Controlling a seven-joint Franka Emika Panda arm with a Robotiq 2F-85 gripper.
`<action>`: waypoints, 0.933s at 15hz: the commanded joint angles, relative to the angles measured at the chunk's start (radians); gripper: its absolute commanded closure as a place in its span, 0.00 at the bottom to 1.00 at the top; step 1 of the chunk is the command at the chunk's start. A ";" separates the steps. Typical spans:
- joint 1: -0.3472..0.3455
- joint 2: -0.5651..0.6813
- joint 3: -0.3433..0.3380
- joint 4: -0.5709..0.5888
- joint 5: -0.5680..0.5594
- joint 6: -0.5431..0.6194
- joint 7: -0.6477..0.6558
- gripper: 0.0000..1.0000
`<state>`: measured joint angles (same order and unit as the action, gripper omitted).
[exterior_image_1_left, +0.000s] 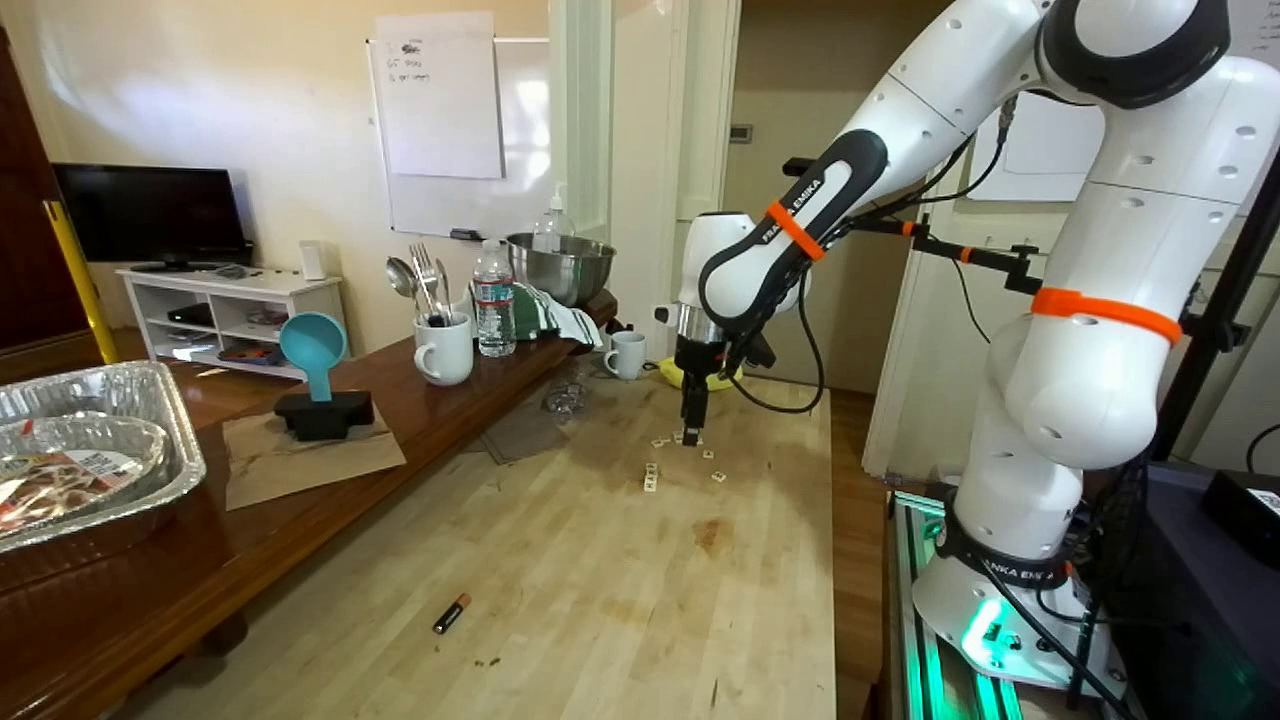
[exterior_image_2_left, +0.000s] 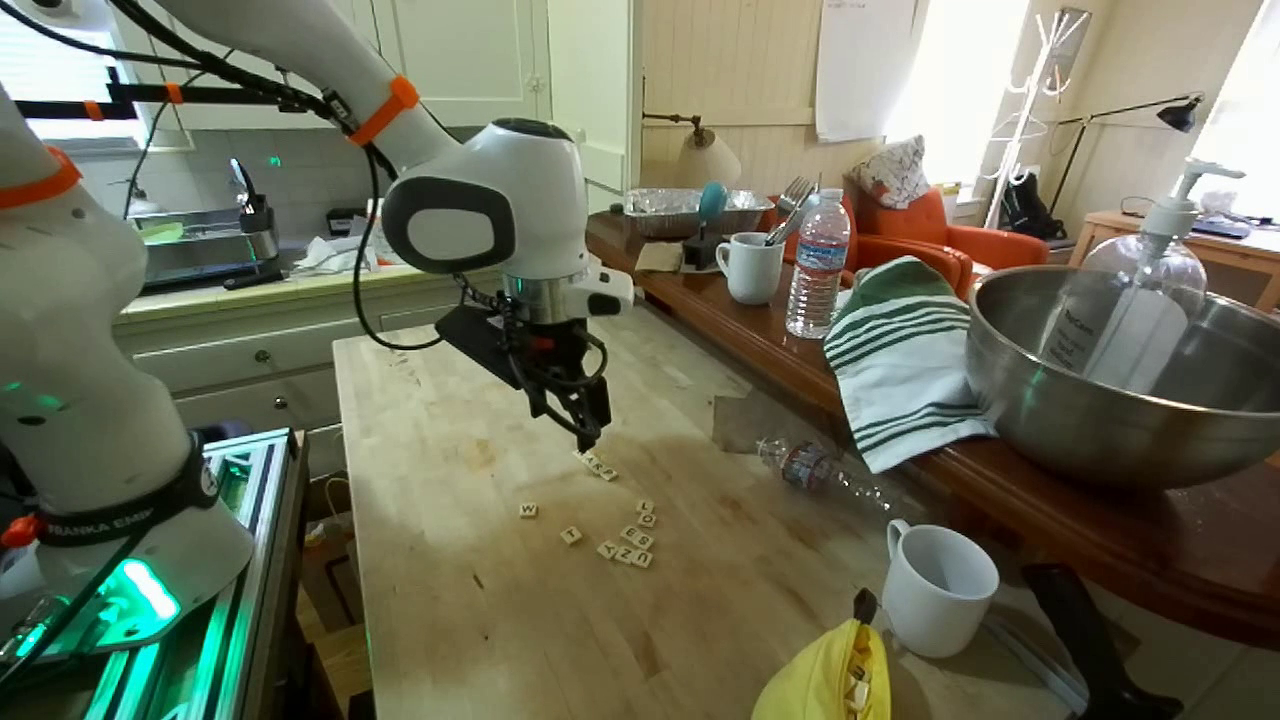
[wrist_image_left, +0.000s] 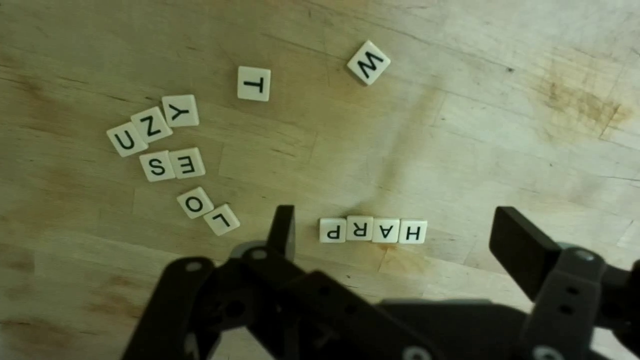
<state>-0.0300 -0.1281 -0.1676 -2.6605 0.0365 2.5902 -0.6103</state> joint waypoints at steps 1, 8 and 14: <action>0.005 0.066 0.017 0.015 0.025 0.052 0.001 0.00; -0.004 0.163 0.051 0.048 0.097 0.121 -0.034 0.46; -0.025 0.228 0.093 0.082 0.155 0.144 -0.056 0.91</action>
<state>-0.0335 0.0454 -0.1047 -2.6047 0.1448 2.6961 -0.6284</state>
